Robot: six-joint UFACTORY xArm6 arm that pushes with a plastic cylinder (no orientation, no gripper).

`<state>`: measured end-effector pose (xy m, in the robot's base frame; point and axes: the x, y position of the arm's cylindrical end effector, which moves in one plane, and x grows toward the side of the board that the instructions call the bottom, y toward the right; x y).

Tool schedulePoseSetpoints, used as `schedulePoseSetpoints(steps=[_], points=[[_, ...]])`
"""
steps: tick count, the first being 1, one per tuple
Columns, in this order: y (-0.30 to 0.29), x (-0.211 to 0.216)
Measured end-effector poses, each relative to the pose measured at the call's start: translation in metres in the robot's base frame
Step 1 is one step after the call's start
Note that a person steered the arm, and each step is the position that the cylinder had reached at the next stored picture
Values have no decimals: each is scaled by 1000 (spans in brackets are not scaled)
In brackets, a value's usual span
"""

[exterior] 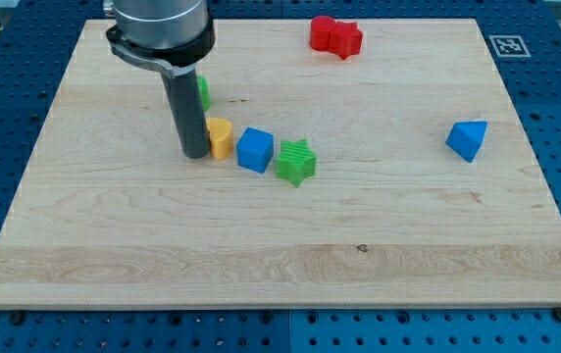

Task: Slide the green circle towards the yellow heart

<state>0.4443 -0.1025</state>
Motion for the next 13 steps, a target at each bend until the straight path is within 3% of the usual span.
schedulePoseSetpoints(steps=[2,4,6,10,13], points=[[-54,-15],[-99,-93],[-23,-149],[35,-116],[-7,-80]])
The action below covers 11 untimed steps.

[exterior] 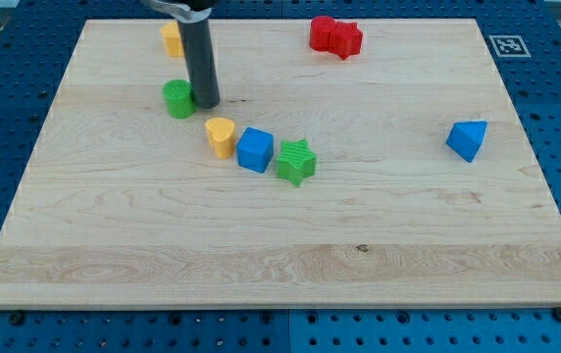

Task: Slide the green circle towards the yellow heart

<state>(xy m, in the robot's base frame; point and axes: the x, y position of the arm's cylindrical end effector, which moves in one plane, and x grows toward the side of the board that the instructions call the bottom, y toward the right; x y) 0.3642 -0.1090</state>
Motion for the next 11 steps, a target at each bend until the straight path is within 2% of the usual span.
schedulePoseSetpoints(steps=[2,11], points=[[-8,-46],[-59,-14]])
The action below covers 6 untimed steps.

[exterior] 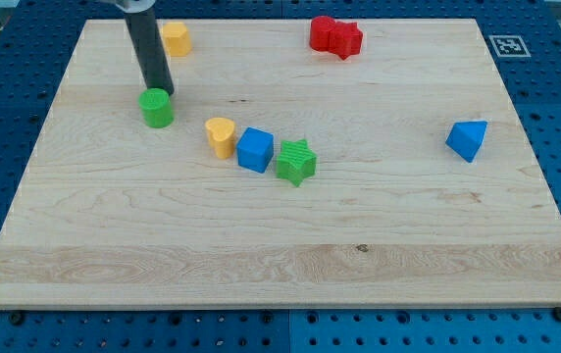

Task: Slide the green circle towards the yellow heart

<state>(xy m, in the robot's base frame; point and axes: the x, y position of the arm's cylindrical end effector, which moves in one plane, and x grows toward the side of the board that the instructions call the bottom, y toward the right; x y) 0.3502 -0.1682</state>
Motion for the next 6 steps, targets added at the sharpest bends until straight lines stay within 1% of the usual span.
schedulePoseSetpoints(steps=[1,2,4,6], points=[[-4,9],[4,9],[-31,14],[10,48]])
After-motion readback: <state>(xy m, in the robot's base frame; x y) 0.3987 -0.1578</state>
